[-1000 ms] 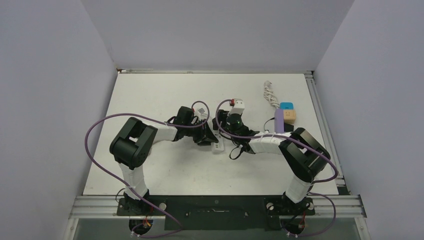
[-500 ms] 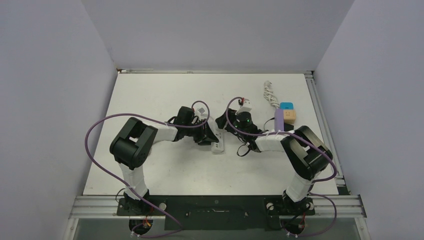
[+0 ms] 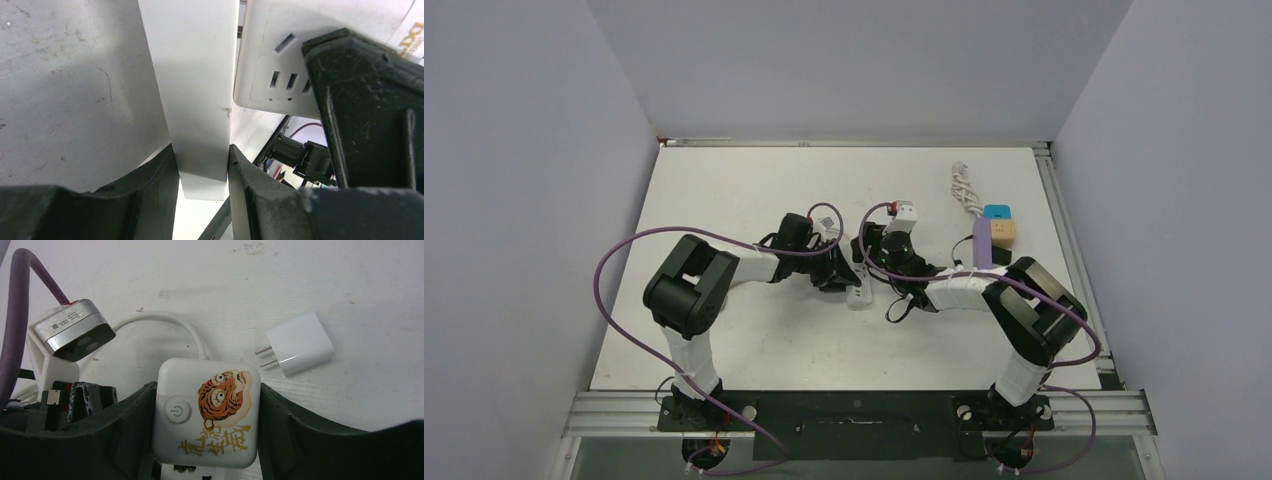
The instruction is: Pull the plug off the socket
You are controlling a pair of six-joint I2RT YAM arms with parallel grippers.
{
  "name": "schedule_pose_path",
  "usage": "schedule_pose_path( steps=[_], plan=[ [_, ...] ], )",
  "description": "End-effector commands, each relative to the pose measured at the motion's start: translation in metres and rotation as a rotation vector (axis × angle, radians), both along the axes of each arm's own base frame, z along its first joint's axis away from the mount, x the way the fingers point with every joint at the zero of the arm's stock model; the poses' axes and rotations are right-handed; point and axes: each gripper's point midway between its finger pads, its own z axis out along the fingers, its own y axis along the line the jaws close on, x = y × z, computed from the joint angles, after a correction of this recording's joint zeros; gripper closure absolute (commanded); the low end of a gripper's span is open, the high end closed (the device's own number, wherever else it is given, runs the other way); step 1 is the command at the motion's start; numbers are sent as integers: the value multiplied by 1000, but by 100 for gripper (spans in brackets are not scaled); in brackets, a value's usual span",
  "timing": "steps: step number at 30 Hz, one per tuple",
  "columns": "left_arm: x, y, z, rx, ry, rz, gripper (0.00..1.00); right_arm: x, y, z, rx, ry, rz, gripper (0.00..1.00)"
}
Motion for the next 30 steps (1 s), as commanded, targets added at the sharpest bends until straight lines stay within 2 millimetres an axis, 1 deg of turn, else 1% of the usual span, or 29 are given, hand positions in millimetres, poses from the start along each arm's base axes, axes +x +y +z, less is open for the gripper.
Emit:
schedule_pose_path(
  steps=[1,6,11,15,22,26,30],
  plan=[
    [12,16,-27,118,-15,62,100,1,9,31,-5,-70,24,95],
    [12,17,-28,123,-16,62,100,6,7,35,93,-43,46,95],
    [13,17,-28,126,-19,61,100,10,3,35,171,-10,78,95],
    [12,18,-29,132,-18,62,100,10,6,36,214,5,114,95],
    [13,18,-29,137,-18,61,100,9,5,35,198,-6,116,95],
    [12,19,-29,138,-17,61,100,9,4,32,121,-21,88,95],
    [13,19,-29,140,-17,61,100,7,7,34,54,-45,73,95]
  ],
)
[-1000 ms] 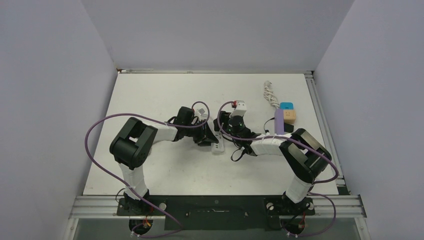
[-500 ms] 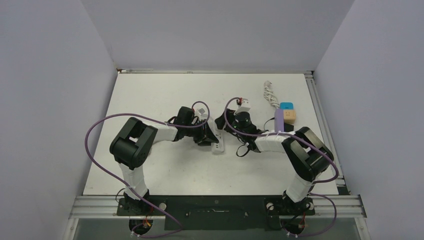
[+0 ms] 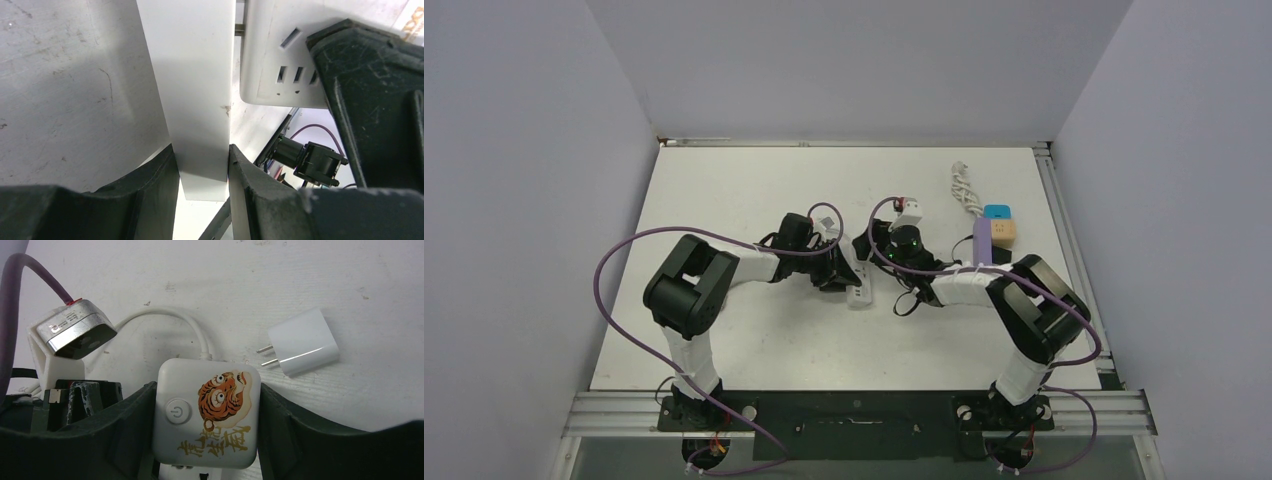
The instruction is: Pull the plug off the socket
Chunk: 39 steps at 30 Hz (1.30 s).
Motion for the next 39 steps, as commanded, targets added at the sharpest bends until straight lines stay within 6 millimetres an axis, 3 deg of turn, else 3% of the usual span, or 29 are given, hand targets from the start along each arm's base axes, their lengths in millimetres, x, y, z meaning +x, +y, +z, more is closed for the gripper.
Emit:
schedule_pose_path(
  steps=[1,7,18,32,39],
  plan=[
    [12,19,-29,135,-16,59,100,4,11,38,-29,-120,6,95],
    [12,20,-30,145,-17,59,100,4,12,42,-33,-122,4,95],
    [14,22,-30,158,-22,60,100,11,6,36,112,-67,67,95],
    [14,24,-32,181,-21,56,100,8,7,39,-16,-114,30,95],
    [15,25,-33,183,-18,58,100,10,3,40,11,-101,25,95]
  ],
)
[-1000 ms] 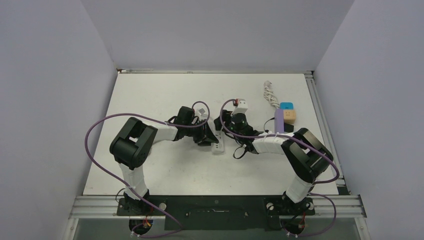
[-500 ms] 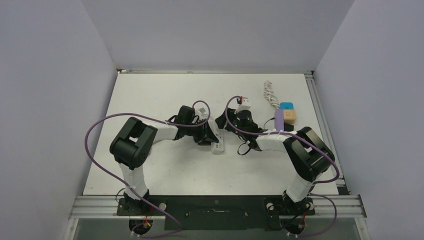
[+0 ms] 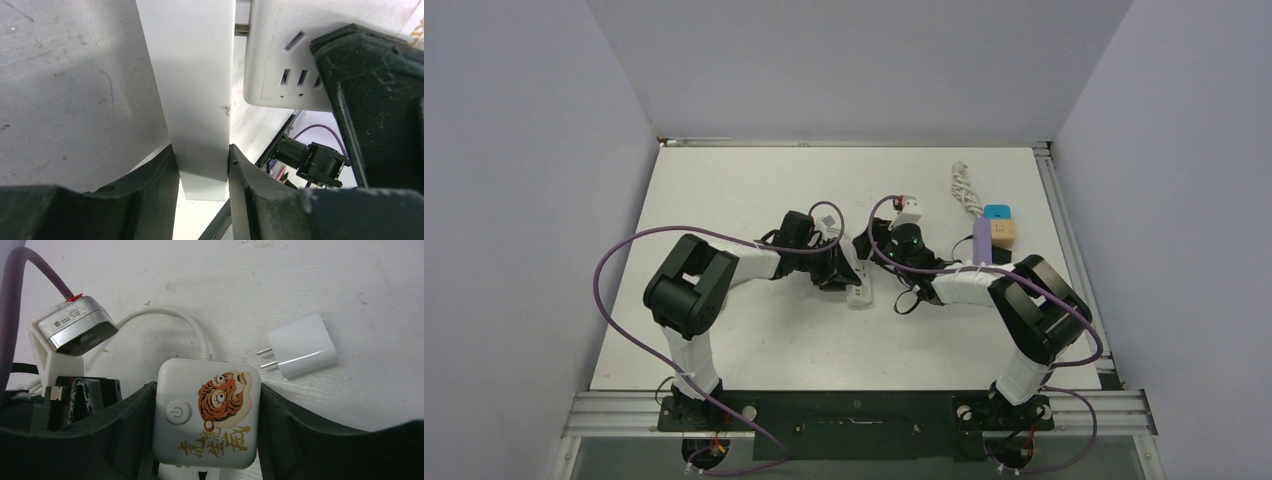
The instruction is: Pull the plug off the socket
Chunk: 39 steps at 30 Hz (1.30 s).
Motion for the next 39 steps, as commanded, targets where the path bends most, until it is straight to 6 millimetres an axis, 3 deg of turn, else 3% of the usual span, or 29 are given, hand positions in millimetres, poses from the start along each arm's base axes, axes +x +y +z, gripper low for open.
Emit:
schedule_pose_path(
  steps=[1,4,20,28,39],
  plan=[
    [14,24,-33,156,-24,65,100,11,1,37,44,-83,18,95],
    [15,24,-33,155,-25,66,100,16,-6,36,44,-82,8,95],
    [13,24,-35,156,-16,65,100,20,-5,26,26,-40,57,95],
    [13,25,-36,159,-12,65,100,16,-4,29,-82,-74,2,95],
    [13,26,-37,166,-13,69,100,20,-11,34,-46,-64,0,95]
  ],
)
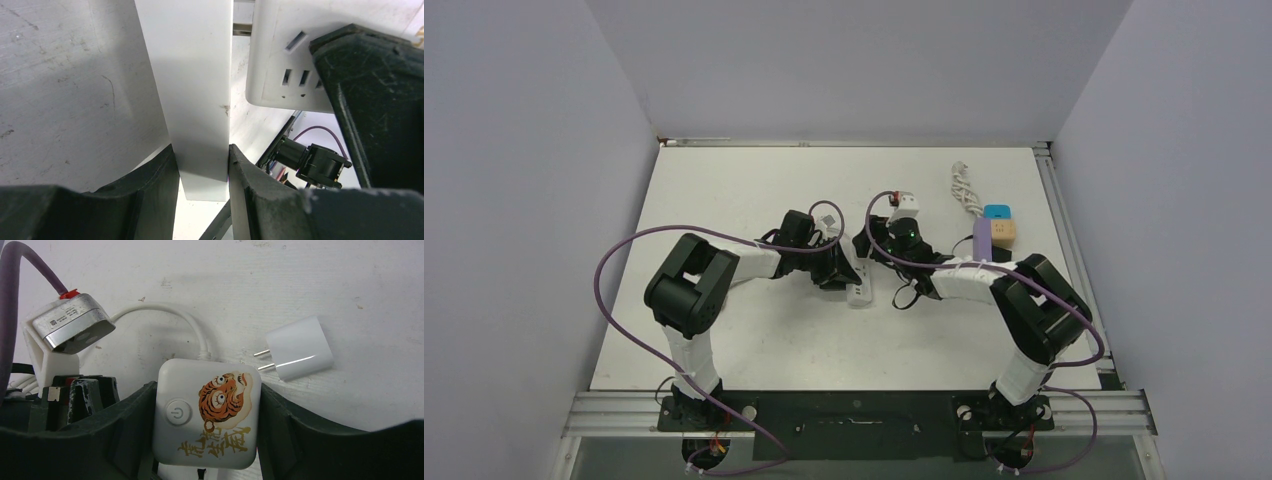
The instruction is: Pull the plug off the socket
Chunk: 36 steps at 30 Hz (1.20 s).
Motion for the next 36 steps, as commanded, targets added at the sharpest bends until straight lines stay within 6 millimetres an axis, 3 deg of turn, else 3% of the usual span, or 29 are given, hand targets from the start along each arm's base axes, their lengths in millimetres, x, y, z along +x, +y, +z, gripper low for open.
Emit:
schedule_pose_path(
  steps=[1,18,28,36],
  plan=[
    [11,26,-36,164,-14,66,100,15,-9,33,19,-80,2,95],
    [11,27,-38,170,-10,66,100,17,-18,37,24,-93,-9,95],
    [11,27,-38,171,-10,67,100,11,-3,39,-67,-123,-1,95],
    [14,31,-36,178,-23,86,100,15,-15,47,-2,-116,-16,95]
  ],
)
